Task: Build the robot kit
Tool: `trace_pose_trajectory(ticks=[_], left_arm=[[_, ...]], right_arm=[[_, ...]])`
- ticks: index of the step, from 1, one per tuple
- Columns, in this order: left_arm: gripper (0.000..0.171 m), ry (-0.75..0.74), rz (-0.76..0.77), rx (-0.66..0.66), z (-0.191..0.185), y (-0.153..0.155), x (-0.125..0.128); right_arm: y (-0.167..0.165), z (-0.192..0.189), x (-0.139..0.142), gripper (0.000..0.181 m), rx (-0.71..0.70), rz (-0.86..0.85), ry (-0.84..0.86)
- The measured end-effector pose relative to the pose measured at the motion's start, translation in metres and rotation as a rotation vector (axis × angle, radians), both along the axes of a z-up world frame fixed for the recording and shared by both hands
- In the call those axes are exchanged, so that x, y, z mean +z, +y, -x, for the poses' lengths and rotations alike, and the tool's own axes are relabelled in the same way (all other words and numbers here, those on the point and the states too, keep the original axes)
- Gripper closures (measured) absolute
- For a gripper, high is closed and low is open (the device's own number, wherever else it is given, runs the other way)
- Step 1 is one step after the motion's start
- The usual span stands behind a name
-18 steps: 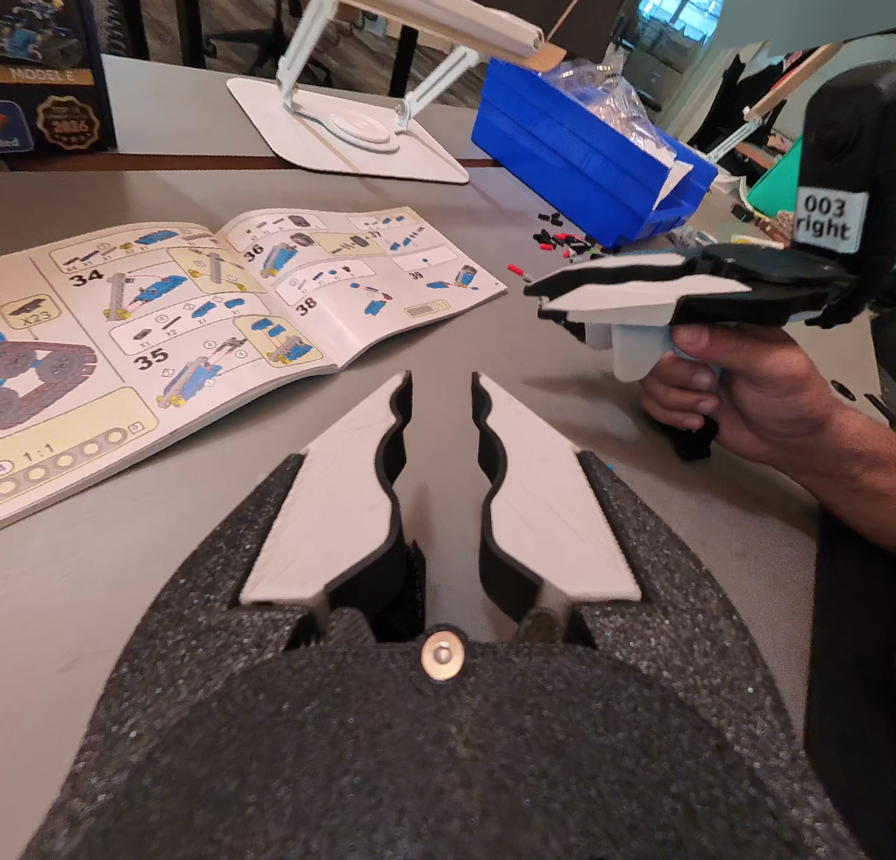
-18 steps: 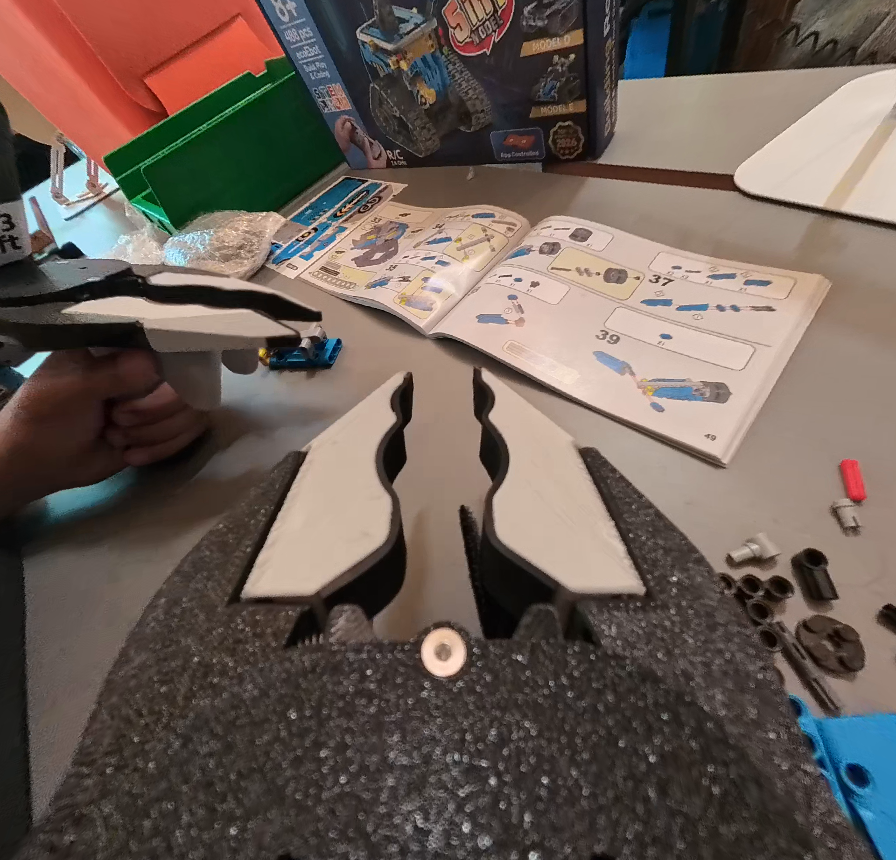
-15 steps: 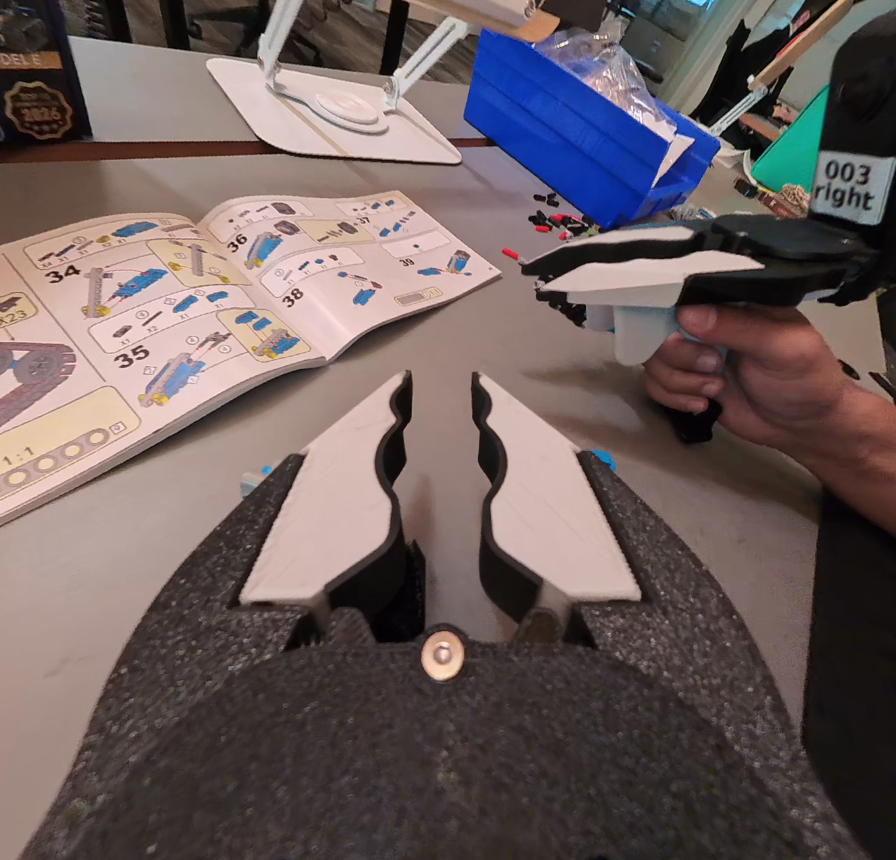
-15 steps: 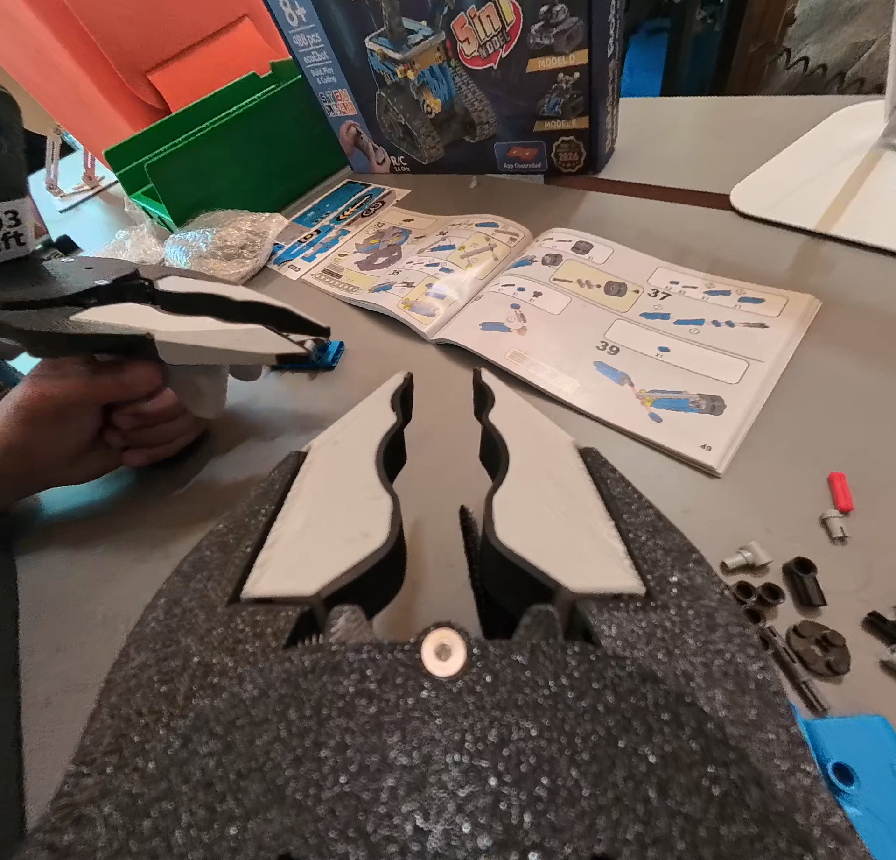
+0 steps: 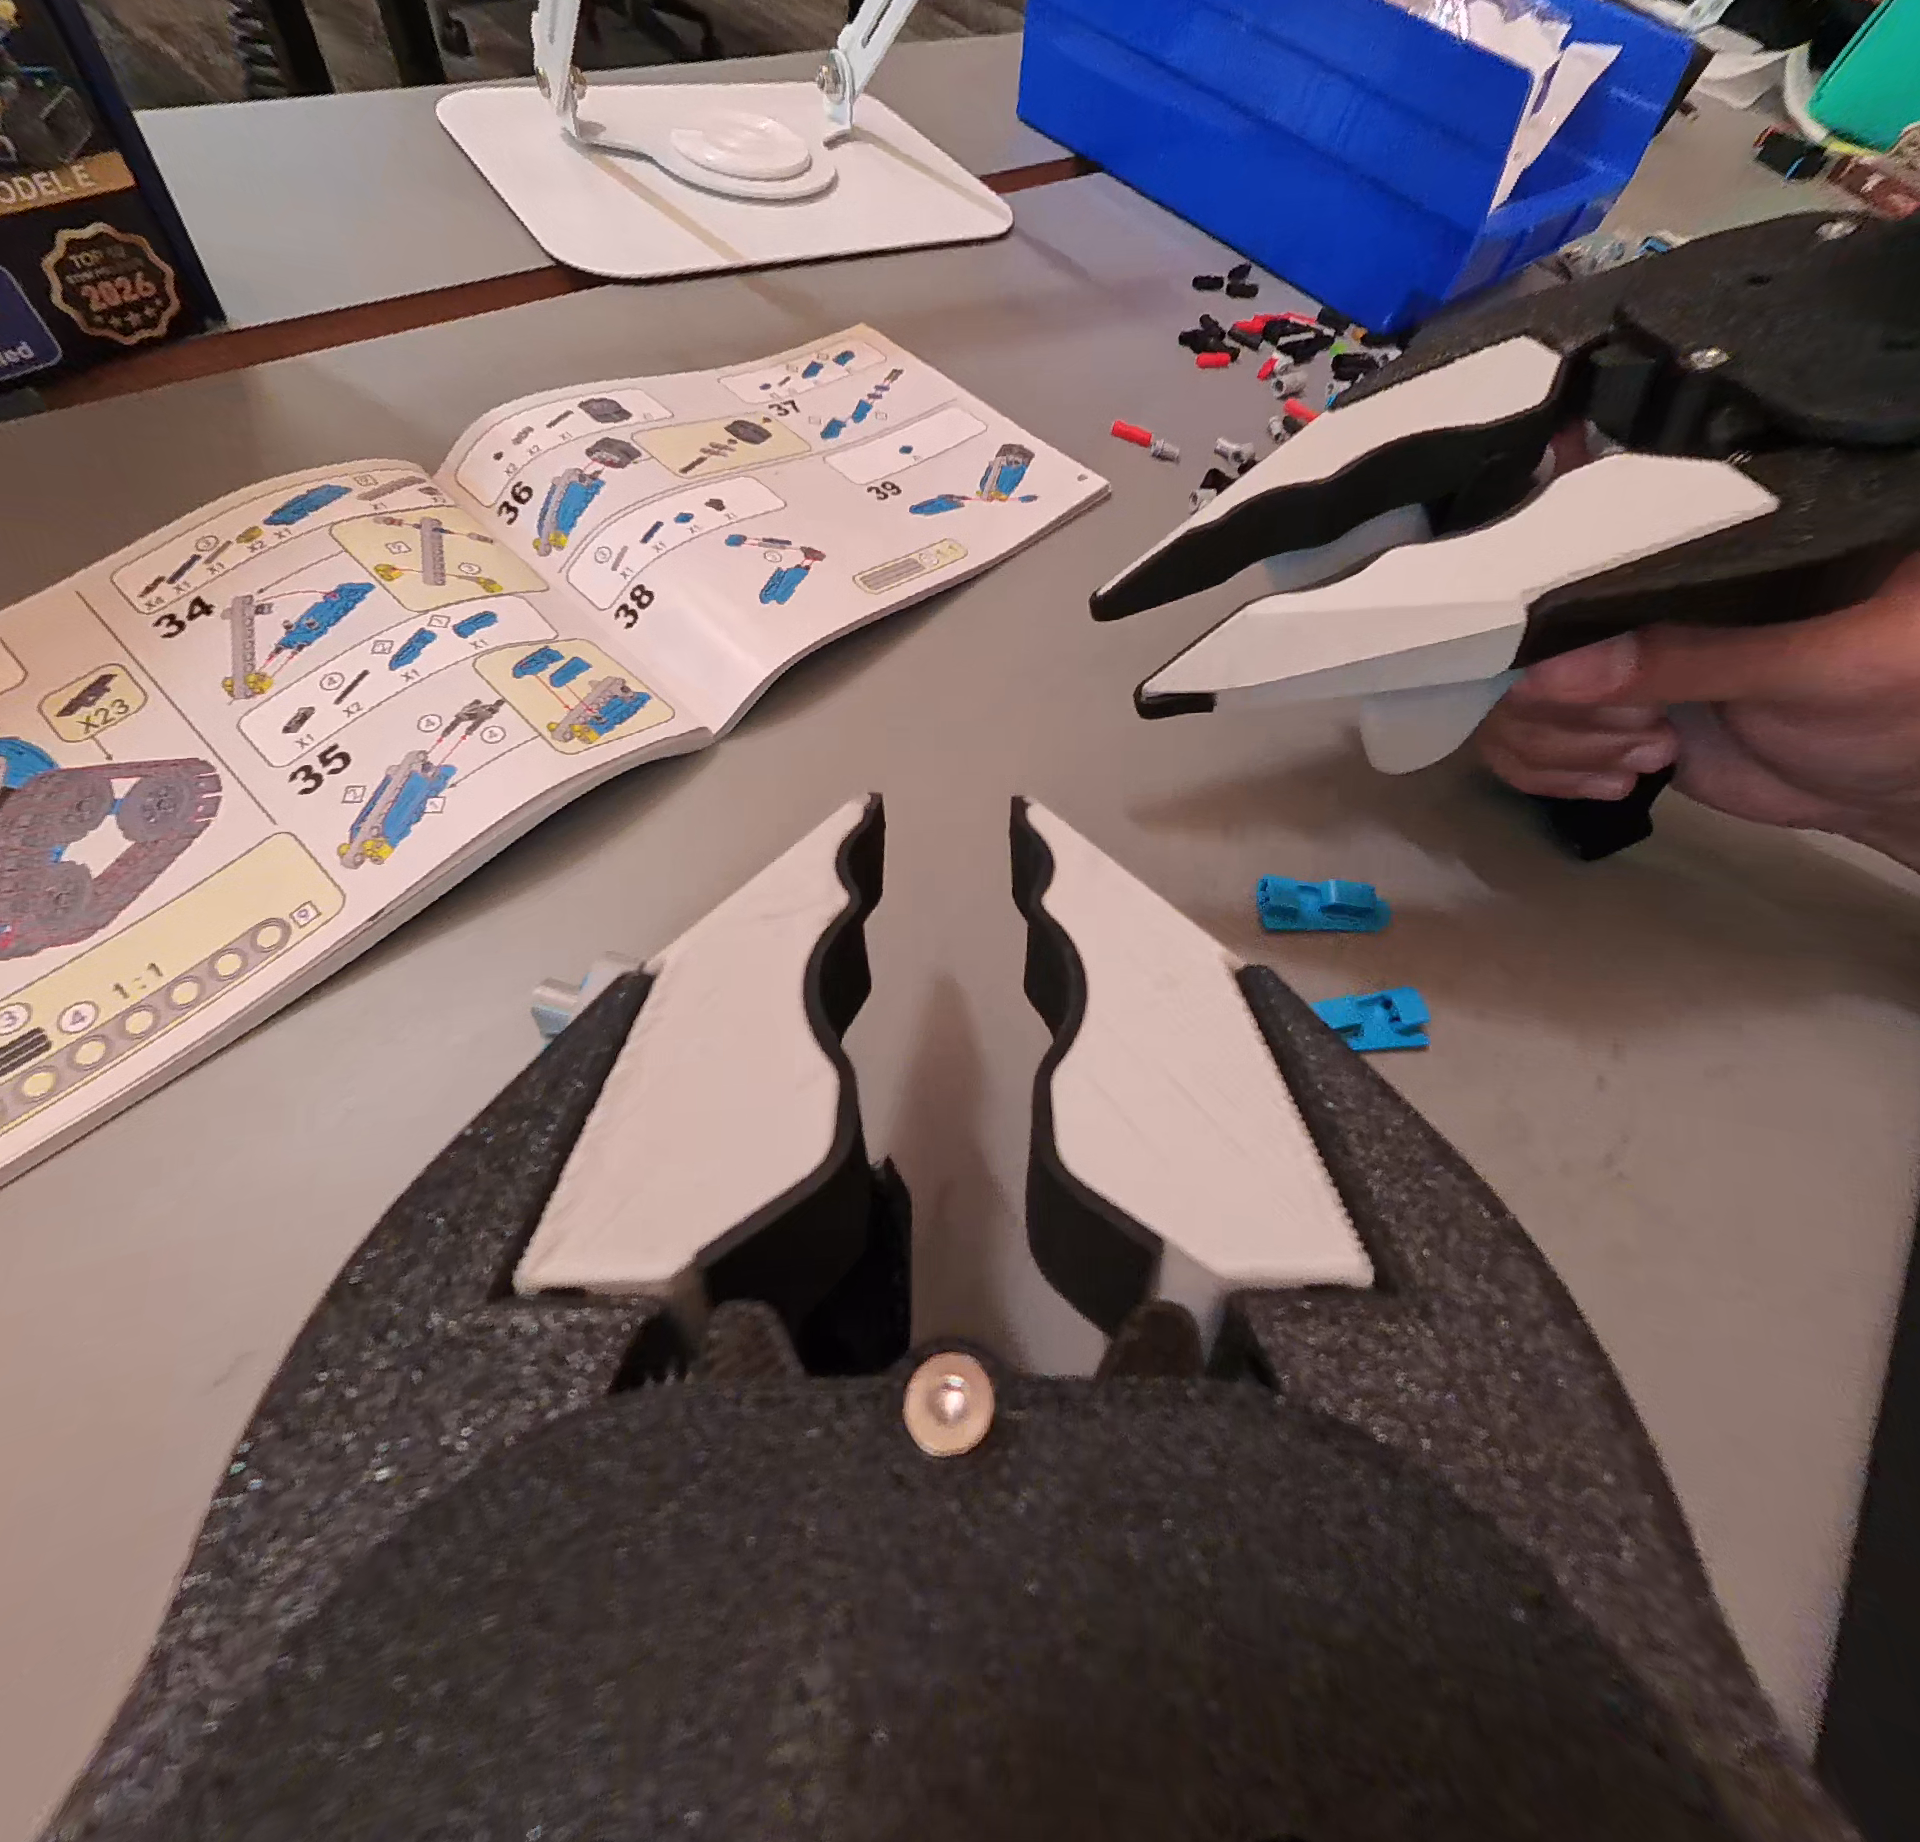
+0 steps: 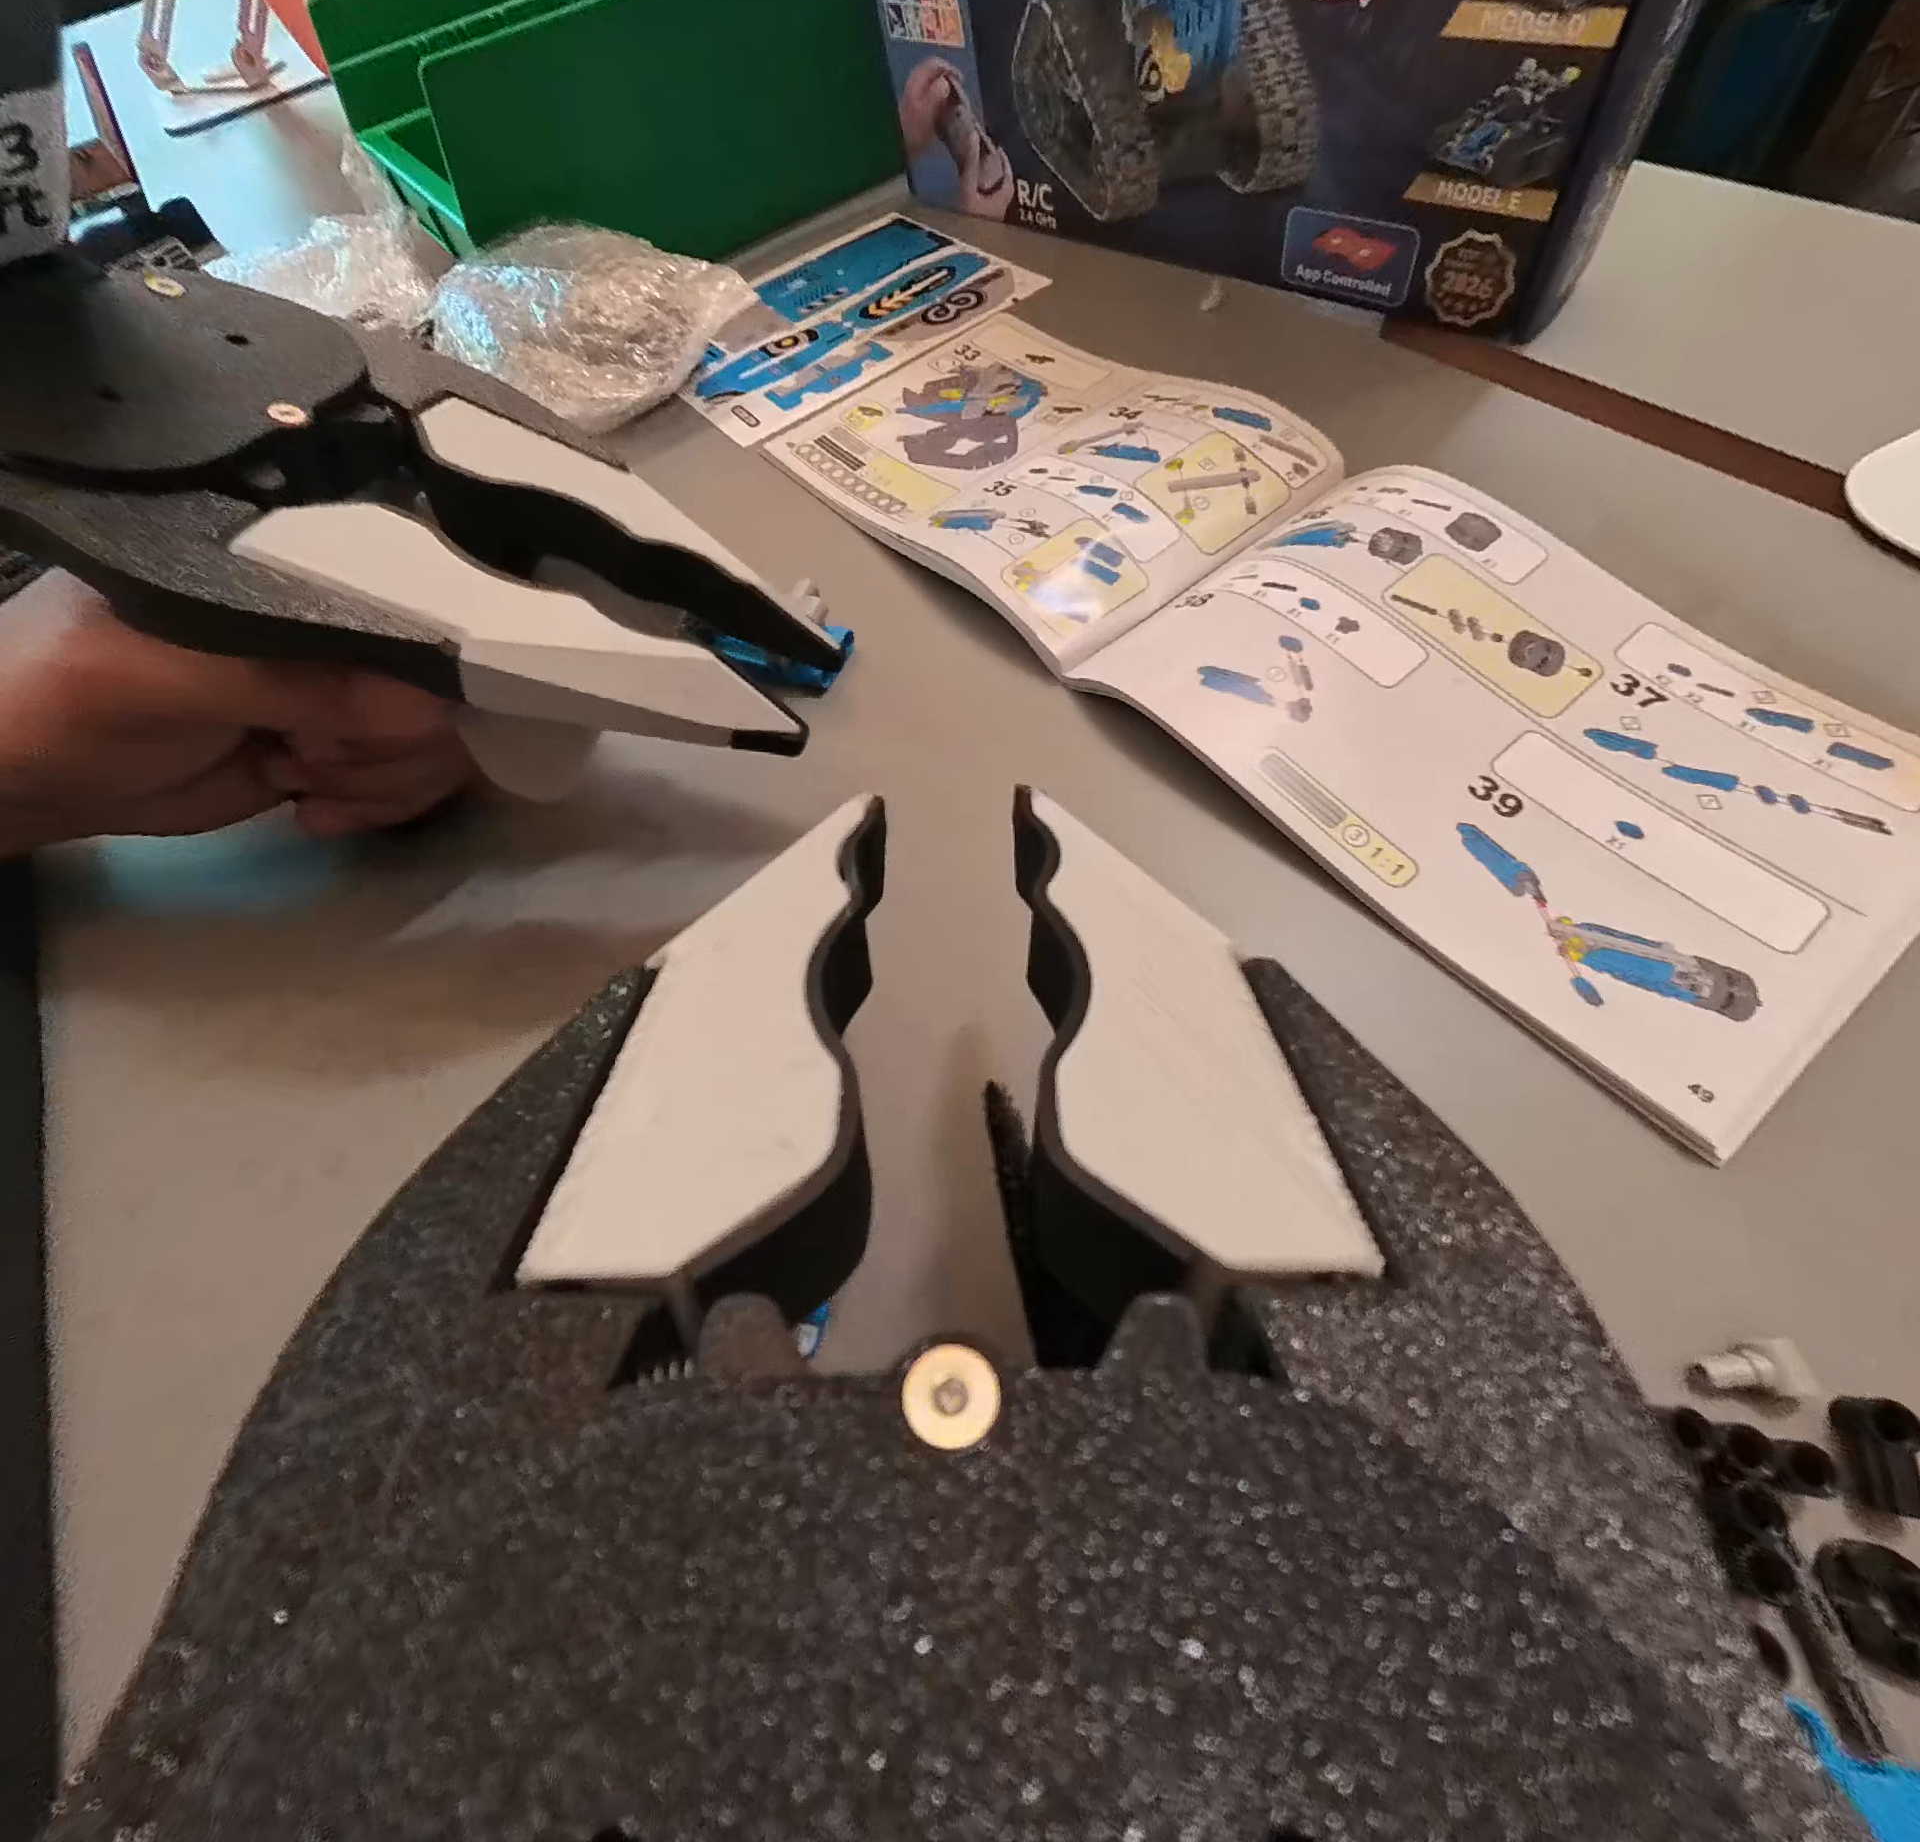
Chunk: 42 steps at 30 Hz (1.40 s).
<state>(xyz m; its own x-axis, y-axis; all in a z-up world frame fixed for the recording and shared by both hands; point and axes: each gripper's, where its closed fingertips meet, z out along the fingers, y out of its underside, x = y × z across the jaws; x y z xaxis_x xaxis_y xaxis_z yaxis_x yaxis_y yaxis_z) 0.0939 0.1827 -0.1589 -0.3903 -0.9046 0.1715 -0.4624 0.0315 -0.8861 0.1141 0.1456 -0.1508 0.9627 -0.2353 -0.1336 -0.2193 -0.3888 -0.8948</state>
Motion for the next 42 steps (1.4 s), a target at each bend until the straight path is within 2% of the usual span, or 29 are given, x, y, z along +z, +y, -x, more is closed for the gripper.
trace_pose_trajectory(ticks=[12, 26, 36, 42], left_arm=[[0.148, -0.089, -0.161, -0.034, 0.011, -0.008, 0.006], [0.147, -0.044, -0.212, -0.069, 0.016, -0.020, -0.007], [0.146, -0.020, -0.089, 0.003, 0.015, -0.002, -0.001], [0.146, -0.039, -0.069, -0.006, 0.017, -0.005, 0.005]], right_arm=[[0.013, 0.016, 0.001, 0.158, 0.018, 0.007, -0.078], [0.008, 0.007, -0.001, 0.158, -0.010, 0.010, -0.062], [0.005, 0.000, 0.002, 0.158, -0.032, -0.029, 0.018], [0.005, -0.001, -0.007, 0.158, -0.032, 0.015, 0.001]])
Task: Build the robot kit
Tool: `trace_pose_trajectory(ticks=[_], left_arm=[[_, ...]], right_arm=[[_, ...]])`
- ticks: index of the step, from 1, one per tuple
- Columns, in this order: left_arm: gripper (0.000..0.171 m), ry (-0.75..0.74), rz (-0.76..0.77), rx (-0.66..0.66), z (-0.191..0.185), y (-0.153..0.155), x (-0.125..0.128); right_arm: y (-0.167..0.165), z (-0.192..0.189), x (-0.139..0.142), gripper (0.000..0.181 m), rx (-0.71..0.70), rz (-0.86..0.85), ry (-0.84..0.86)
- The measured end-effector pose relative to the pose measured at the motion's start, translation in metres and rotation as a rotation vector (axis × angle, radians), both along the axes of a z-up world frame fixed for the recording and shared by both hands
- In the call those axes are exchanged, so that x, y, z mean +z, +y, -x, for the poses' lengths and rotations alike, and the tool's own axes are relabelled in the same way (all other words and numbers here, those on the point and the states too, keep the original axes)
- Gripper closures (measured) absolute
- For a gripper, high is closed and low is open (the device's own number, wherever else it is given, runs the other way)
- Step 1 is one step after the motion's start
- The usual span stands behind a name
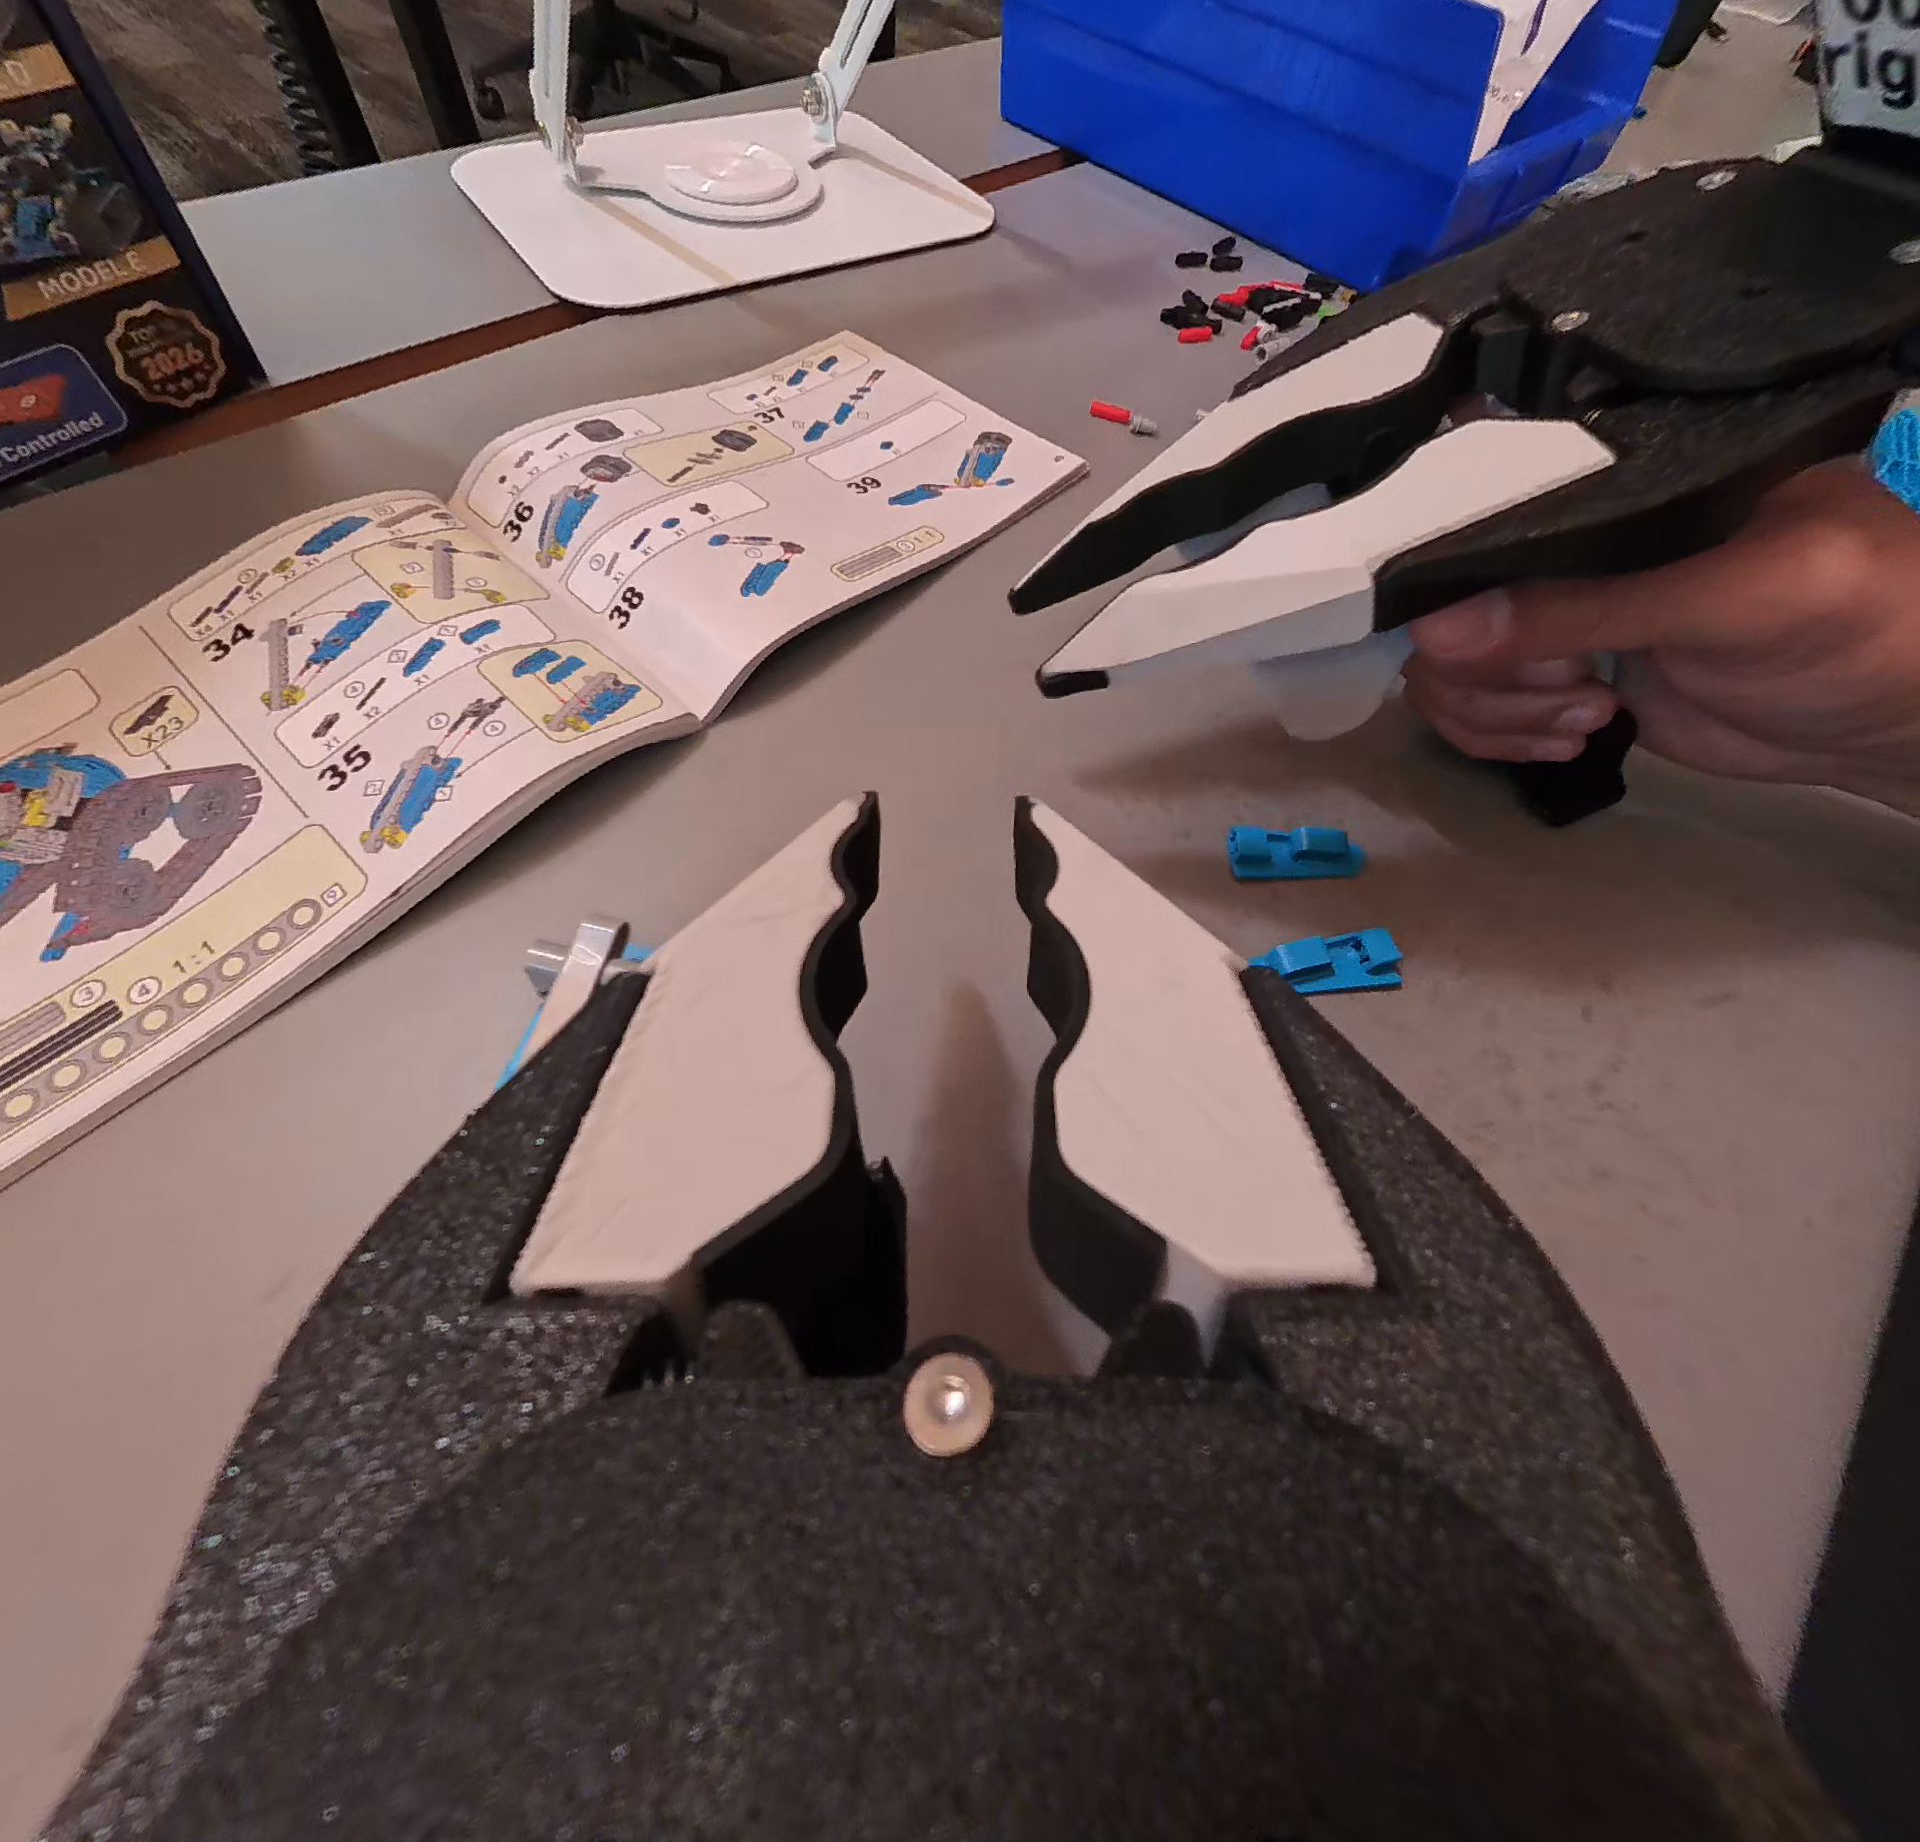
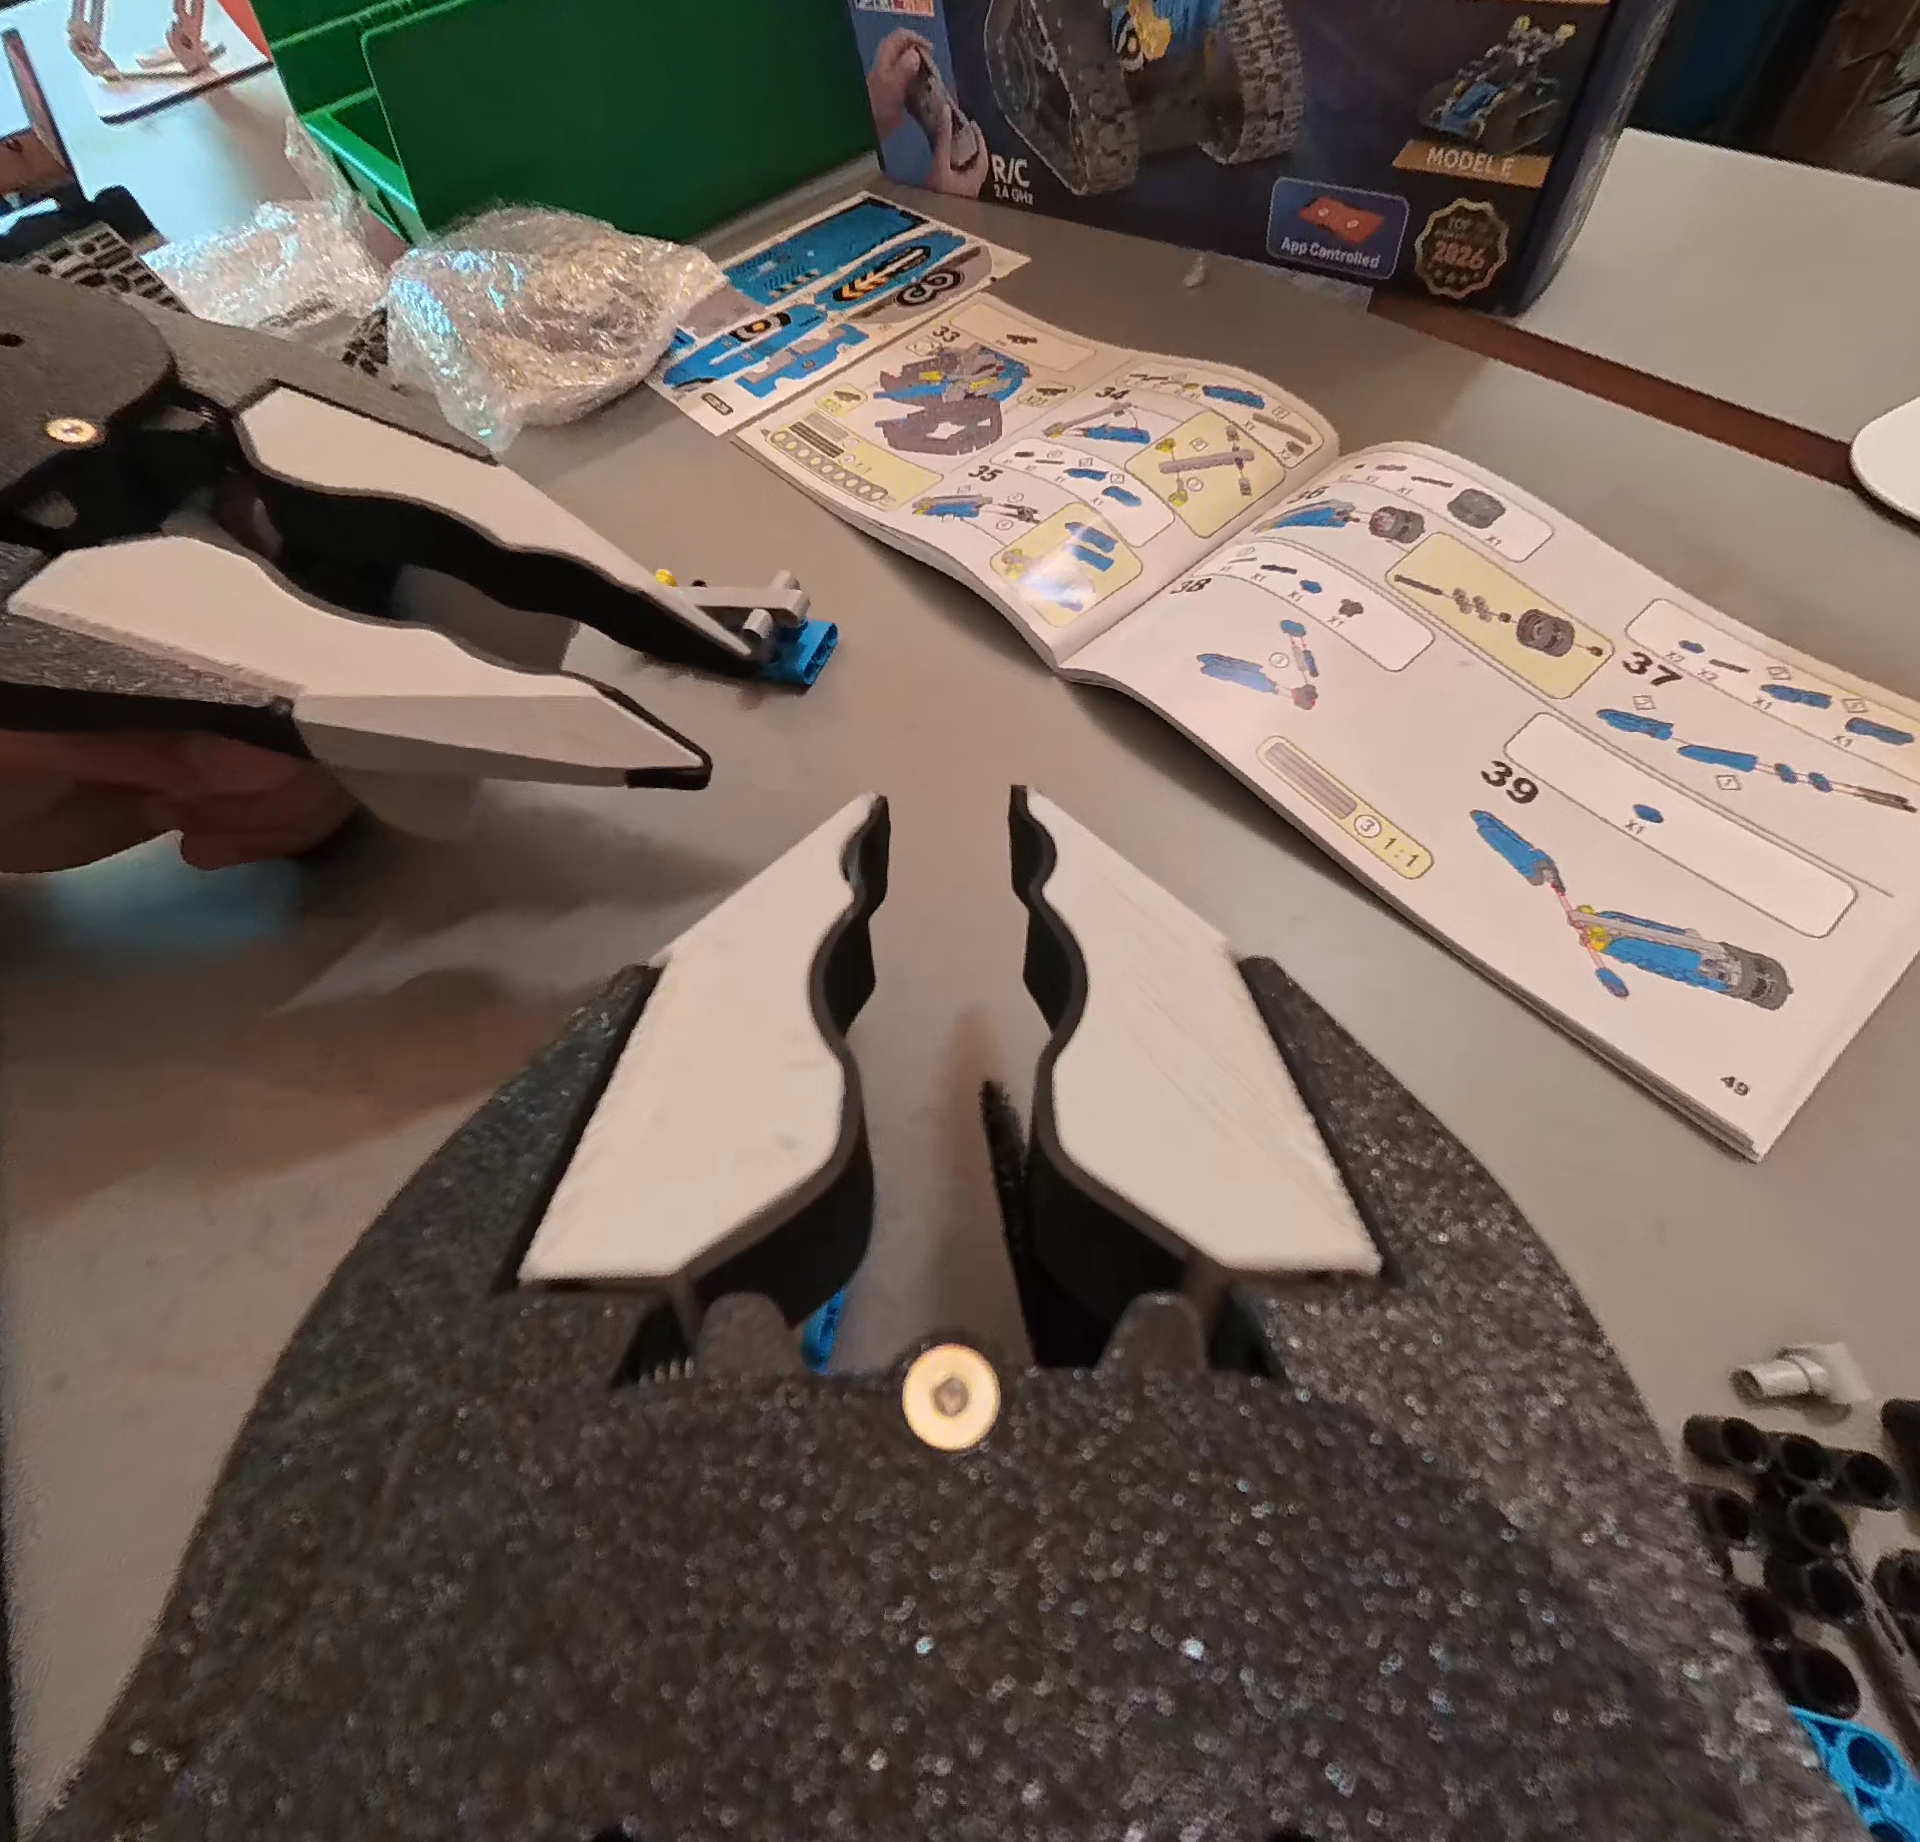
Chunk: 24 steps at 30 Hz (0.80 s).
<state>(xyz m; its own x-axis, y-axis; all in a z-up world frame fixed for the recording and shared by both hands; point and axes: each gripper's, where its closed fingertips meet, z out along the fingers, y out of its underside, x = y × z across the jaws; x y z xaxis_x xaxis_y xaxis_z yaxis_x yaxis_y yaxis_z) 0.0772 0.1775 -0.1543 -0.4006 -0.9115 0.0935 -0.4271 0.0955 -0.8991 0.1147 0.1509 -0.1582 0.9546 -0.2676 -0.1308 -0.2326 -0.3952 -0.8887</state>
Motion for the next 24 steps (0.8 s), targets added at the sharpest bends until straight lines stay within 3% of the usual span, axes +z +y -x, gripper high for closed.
trace_pose_trajectory(ticks=[24], left_arm=[[0.147, -0.040, -0.041, 0.038, -0.0030, 0.0067, 0.0042]], right_arm=[[0.0020, 0.0038, 0.0019, 0.158, 0.001, 0.012, -0.046]])
